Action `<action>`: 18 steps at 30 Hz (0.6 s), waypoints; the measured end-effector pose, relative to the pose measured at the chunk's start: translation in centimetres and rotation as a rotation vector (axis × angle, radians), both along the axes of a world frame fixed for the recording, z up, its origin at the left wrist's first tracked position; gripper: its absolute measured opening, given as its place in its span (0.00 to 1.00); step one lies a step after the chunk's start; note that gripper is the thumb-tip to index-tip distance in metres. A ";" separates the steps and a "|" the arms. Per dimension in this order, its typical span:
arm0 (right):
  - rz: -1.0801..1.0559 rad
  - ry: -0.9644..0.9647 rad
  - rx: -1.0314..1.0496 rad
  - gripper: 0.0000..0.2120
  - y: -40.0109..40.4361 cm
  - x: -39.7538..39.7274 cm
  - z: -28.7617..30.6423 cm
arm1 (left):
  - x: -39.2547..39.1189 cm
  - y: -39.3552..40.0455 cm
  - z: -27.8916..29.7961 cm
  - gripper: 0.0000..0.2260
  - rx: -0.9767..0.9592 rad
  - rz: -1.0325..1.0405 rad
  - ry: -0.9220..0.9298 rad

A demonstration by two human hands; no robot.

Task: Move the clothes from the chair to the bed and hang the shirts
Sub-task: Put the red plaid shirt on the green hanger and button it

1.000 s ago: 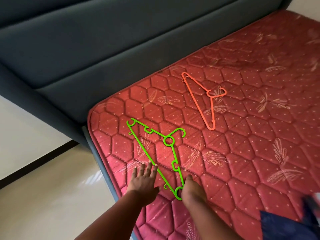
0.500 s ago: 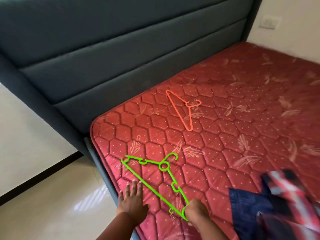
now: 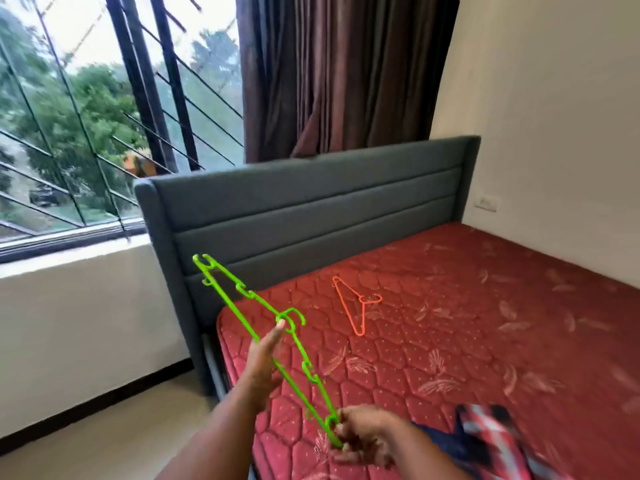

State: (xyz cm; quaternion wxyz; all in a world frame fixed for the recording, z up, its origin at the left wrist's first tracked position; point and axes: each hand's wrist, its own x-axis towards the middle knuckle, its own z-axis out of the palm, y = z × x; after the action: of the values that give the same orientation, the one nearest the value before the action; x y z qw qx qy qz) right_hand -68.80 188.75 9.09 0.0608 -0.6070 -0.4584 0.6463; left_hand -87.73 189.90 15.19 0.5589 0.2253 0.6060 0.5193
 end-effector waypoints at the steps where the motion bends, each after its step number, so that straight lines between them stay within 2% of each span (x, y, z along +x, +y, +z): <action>1: 0.075 0.005 0.015 0.19 -1.0 -0.3 1.3 | 0.1 -0.2 1.0 0.51 0.033 0.002 -0.006; 3: 0.240 0.021 0.048 0.17 -2.3 -0.6 3.5 | 0.5 -1.4 3.4 0.39 0.096 -0.011 -0.054; 5: 0.351 -0.042 0.141 0.15 -3.8 -0.9 5.2 | 0.9 -2.8 4.9 0.20 0.159 -0.048 -0.074; 6: 0.355 -0.052 0.163 0.16 -4.7 -1.0 5.5 | 1.1 -3.6 5.2 0.16 0.176 -0.083 -0.063; 9: 0.369 -0.098 0.168 0.16 -8.3 -1.6 4.9 | 1.4 -7.3 5.7 0.14 0.196 -0.164 -0.015; 11: 0.357 -0.174 0.186 0.15 -11.3 -2.7 3.9 | 1.0 -10.6 5.0 0.14 0.228 -0.161 0.090; 13: 0.390 -0.229 0.250 0.11 -13.5 -4.2 2.3 | 0.1 -13.8 3.2 0.18 0.276 -0.162 0.293; 15: 0.345 -0.261 0.344 0.11 -15.4 -5.6 1.2 | -1.3 -16.7 1.7 0.24 0.286 -0.250 0.610; 17: 0.109 -0.198 0.293 0.15 -17.2 -5.8 1.9 | -2.6 -19.1 0.6 0.29 0.242 -0.420 1.031; 18: -0.038 -0.092 0.235 0.20 -17.8 -5.6 2.6 | -3.2 -20.5 0.6 0.31 0.192 -0.511 1.246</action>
State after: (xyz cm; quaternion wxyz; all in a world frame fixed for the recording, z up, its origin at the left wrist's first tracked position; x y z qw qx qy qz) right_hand -74.42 170.94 11.64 0.1227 -0.6331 -0.5218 0.5584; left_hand -90.94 169.43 15.80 0.1881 0.6671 0.6937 0.1958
